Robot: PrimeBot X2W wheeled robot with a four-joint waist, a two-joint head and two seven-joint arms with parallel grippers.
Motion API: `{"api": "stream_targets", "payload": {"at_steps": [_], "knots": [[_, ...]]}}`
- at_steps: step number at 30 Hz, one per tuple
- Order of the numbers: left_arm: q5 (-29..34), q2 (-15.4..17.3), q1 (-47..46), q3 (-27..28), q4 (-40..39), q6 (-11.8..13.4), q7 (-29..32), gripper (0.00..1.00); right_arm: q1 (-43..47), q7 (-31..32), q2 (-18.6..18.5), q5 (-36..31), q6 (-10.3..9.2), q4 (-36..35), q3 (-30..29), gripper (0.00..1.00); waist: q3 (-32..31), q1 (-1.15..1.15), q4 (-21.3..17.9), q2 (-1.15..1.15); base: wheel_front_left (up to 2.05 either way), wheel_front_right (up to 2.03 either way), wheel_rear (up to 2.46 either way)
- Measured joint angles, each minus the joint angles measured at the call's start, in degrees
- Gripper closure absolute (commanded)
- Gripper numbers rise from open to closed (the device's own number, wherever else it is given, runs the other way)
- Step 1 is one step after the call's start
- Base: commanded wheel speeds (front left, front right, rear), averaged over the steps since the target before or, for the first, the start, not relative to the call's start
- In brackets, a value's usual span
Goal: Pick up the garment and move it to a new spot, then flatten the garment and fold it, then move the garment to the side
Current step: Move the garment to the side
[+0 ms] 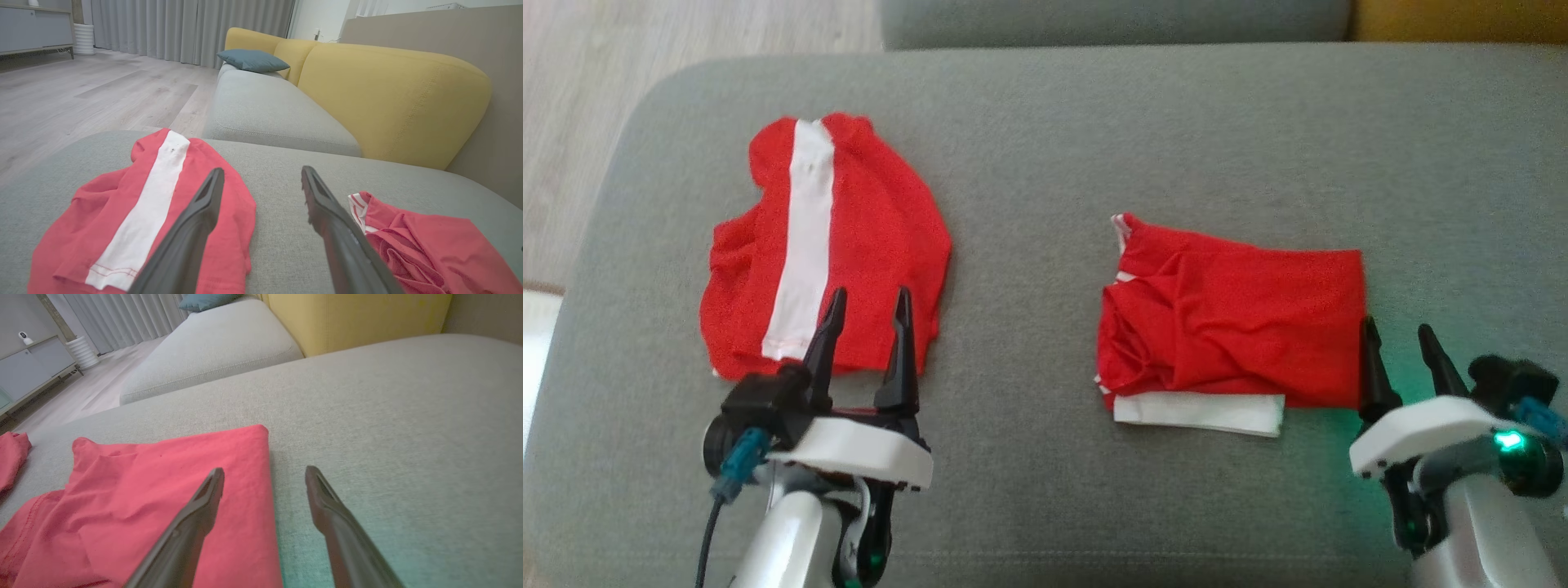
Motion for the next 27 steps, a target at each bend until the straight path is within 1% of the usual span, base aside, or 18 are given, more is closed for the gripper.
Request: {"api": "stream_targets", "payload": {"at_steps": [4, 9, 10, 11, 12, 14, 17, 21, 24, 27], "knots": [[0.0, 0.0, -1.4, -0.3, -0.1, -0.1, 0.0, 0.0, -3.3, 1.2, 0.0, 1.5, 0.0, 4.6, -1.5, 0.0, 2.2, 0.0, 1.7, 0.0, 0.0, 0.0, 0.0], [0.2, 0.0, -2.3, -0.2, -0.2, -0.3, 0.0, 0.0, -6.6, 1.4, 0.0, 1.3, 0.0, 10.2, -3.3, 0.0, 4.6, 0.0, 3.7, 0.0, 0.0, 0.0, 0.0], [0.2, 0.0, -2.3, -0.2, -0.2, -0.3, 0.0, 0.0, -6.6, 1.4, 0.0, 1.3, 0.0, 10.2, -3.3, 0.13, 4.6, 0.0, 3.7, 0.0, 0.0, 0.0, 0.0], [0.3, 0.0, -2.4, -0.2, -0.1, -0.3, 0.0, 0.0, -7.2, 1.3, 0.0, 1.3, 0.0, 10.8, -3.3, 0.76, 5.0, 0.0, 3.9, 0.0, 0.0, 0.0, 0.0], [0.3, 0.0, -2.6, -0.1, -0.2, -0.3, 0.0, 0.0, -7.9, 1.1, -0.1, 1.2, 0.0, 11.3, -3.2, 1.0, 5.4, 0.0, 4.1, 0.0, 0.0, 0.0, 0.0], [0.5, 0.0, -2.8, 0.0, -0.2, -0.3, 0.0, 0.0, -9.3, 0.5, -0.2, 0.1, 0.0, 12.1, -2.5, 1.0, 5.9, 0.0, 4.2, 0.0, 0.0, 0.0, 0.0], [2.0, 0.0, -2.8, 0.0, 0.4, -0.5, 0.0, 0.0, -10.5, -0.6, -0.2, -5.1, 0.0, 12.7, -1.9, 1.0, 6.2, 0.0, 3.4, 0.0, 0.0, 0.0, 0.0], [1.9, 0.0, -2.9, -0.3, 0.4, -0.5, 0.0, 0.0, -11.4, -1.7, -1.1, -9.5, 0.0, 12.5, 0.3, 1.0, 6.5, 0.0, 1.8, 0.0, 0.0, 0.0, 0.0], [1.9, 0.0, -3.6, -0.6, 0.1, -0.5, 0.0, 0.0, -13.3, -1.7, -3.6, -11.1, 0.0, 12.1, 3.2, 1.0, 6.9, 0.0, 0.4, 0.0, 0.0, 0.0, 0.0], [1.9, 0.0, -5.0, -1.3, -0.6, -0.5, 0.0, 0.0, -16.0, -1.4, -7.9, -11.6, 0.0, 11.3, 6.3, 1.0, 7.4, 0.0, -1.1, 0.0, 0.0, 0.0, 0.0]]}}
